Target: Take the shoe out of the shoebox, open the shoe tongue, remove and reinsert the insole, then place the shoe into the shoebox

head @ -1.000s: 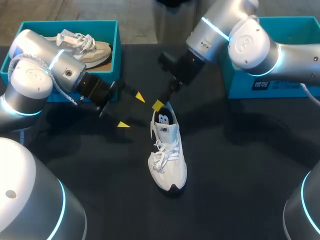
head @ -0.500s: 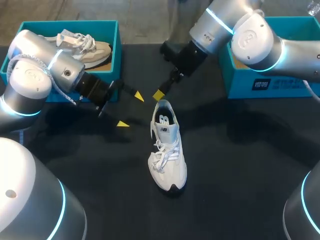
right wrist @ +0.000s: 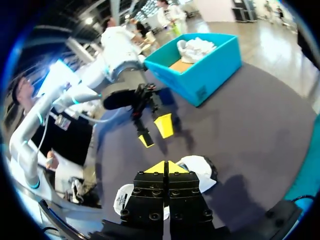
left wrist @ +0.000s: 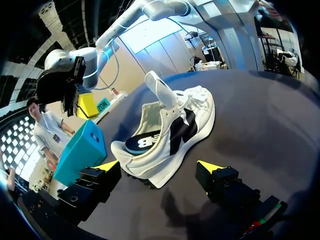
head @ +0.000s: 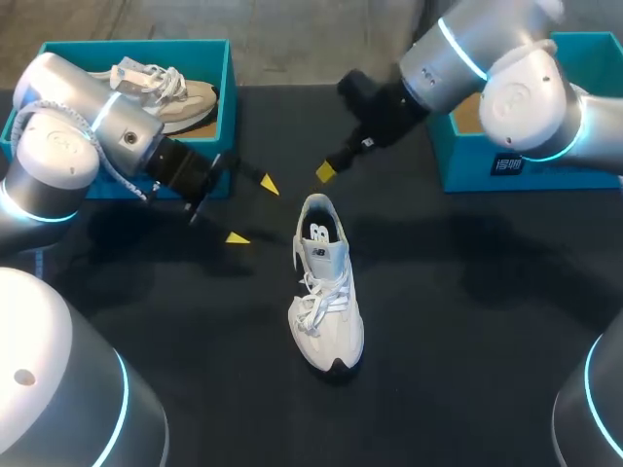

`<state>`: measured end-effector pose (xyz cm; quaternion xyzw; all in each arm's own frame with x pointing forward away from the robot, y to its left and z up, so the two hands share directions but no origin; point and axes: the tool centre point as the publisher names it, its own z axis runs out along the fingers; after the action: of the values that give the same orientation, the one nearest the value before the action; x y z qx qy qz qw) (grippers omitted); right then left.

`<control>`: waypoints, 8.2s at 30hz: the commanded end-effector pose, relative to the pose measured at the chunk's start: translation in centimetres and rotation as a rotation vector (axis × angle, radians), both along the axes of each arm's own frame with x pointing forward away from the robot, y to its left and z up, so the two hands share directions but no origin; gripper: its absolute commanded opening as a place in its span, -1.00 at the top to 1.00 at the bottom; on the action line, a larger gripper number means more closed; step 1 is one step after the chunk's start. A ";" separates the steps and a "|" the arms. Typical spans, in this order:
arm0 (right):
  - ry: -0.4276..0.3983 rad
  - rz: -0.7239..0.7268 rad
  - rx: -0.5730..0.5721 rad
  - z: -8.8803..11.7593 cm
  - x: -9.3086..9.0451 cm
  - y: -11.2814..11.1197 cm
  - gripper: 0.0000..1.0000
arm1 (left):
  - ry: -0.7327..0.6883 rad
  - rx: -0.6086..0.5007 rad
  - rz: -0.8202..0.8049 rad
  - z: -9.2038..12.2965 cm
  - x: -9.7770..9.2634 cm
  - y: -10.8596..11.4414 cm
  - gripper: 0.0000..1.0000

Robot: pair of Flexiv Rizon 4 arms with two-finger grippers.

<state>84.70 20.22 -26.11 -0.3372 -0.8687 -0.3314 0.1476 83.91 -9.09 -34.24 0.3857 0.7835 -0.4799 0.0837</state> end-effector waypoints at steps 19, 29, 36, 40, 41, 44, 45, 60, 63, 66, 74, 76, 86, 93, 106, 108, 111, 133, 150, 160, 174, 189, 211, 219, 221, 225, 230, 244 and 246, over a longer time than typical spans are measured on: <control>-0.066 -0.035 -0.020 0.8 -1.2 -0.3 1.00 | 0.019 -0.010 0.005 -0.4 0.2 0.1 -1.00; -0.028 -0.148 -0.254 1.7 -0.9 0.2 1.00 | 0.014 -0.018 0.008 -0.3 0.2 0.0 -1.00; -0.012 -0.221 -0.366 1.9 -1.4 0.2 1.00 | 0.014 -0.017 0.007 -0.4 0.2 0.3 -1.00; -0.001 -0.288 -0.419 1.8 -2.0 0.0 1.00 | 0.013 -0.014 0.008 -0.3 0.3 0.4 -1.00; -0.002 -0.304 -0.425 1.7 -2.2 0.0 1.00 | 0.013 -0.013 0.009 -0.3 0.3 0.5 -1.00; 0.011 -0.375 -0.425 1.3 -2.8 -0.1 1.00 | 0.012 -0.012 0.008 -0.2 0.4 0.4 -1.00; 0.016 -0.412 -0.424 1.2 -3.0 -0.1 1.00 | 0.012 -0.012 0.008 -0.2 0.5 0.4 -1.00; 0.029 -0.573 -0.494 -0.1 -5.0 1.0 1.00 | 0.005 -0.008 0.002 0.0 1.0 0.1 -1.00; 0.029 -0.573 -0.494 -0.1 -5.0 1.0 1.00 | 0.003 -0.003 -0.001 0.1 1.0 0.1 -1.00; 0.029 -0.573 -0.494 -0.1 -5.0 1.0 1.00 | -0.001 -0.005 -0.003 0.3 0.9 0.0 -1.00; 0.061 -0.601 -0.471 -2.8 -5.1 1.5 1.00 | -0.007 -0.009 0.002 0.5 0.5 0.0 -1.00; 0.078 -0.606 -0.479 -3.9 -5.2 1.7 1.00 | -0.005 -0.008 0.003 0.4 0.4 0.1 -1.00; 0.164 -0.595 -0.521 -7.4 -5.8 1.2 1.00 | -0.011 -0.010 -0.010 0.7 0.6 -0.7 -1.00; 0.214 -0.586 -0.543 -9.2 -6.2 1.1 1.00 | -0.013 -0.010 -0.013 0.7 0.6 -0.9 -1.00; 0.270 -0.594 -0.594 -12.5 -6.6 1.5 1.00 | -0.018 -0.002 -0.018 1.2 0.3 -0.8 -1.00; 0.274 -0.598 -0.593 -12.5 -6.6 1.5 1.00 | -0.031 0.002 -0.024 1.7 0.3 -0.3 -1.00; 0.267 -0.607 -0.591 -12.2 -6.6 1.6 1.00 | -0.039 0.000 -0.050 2.7 0.3 0.7 -1.00; 0.170 -0.663 -0.609 -12.0 -4.1 2.0 1.00 | -0.131 0.161 -0.094 7.3 -0.2 7.6 -1.00; 0.151 -0.703 -0.605 -12.2 -3.8 1.2 1.00 | -0.202 0.237 0.009 10.2 -0.3 12.4 -1.00; 0.081 -0.740 -0.607 -12.1 -2.4 1.2 1.00 | -0.216 0.237 0.081 10.9 0.5 14.5 -1.00; 0.116 -0.726 -0.610 -14.3 -1.6 1.9 1.00 | -0.225 0.246 0.121 11.5 0.8 15.8 -1.00; 0.278 -0.628 -0.715 -10.0 -4.4 0.9 1.00 | -0.244 0.242 0.176 11.8 1.7 17.5 -1.00; 0.477 -0.528 -0.855 -9.0 -7.8 1.1 0.71 | -0.219 0.258 0.246 10.5 4.3 18.2 -1.00; 0.512 -0.567 -0.837 -8.3 -8.1 1.2 -1.00 | -0.219 0.258 0.246 10.5 4.3 18.2 -1.00; 0.517 -0.567 -0.832 -8.3 -8.2 1.2 -1.00 | -0.219 0.258 0.246 10.5 4.3 18.2 -1.00; 0.526 -0.579 -0.835 -8.6 -8.0 1.1 -1.00 | -0.219 0.258 0.246 10.5 4.3 18.2 -1.00; 0.552 -0.571 -0.844 -9.3 -7.8 1.1 -1.00 | -0.219 0.258 0.246 10.5 4.3 18.2 -1.00; 0.609 -0.563 -0.894 -7.9 -8.7 1.0 -1.00 | -0.219 0.258 0.246 10.5 4.3 18.2 -1.00; 0.612 -0.566 -0.894 -7.7 -8.9 1.0 -1.00 | -0.219 0.258 0.246 10.5 4.3 18.2 -1.00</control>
<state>76.02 21.11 -34.10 -0.6634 -0.7185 0.1511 0.1442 88.28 9.08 -23.72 0.3441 0.8658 -0.3177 0.1761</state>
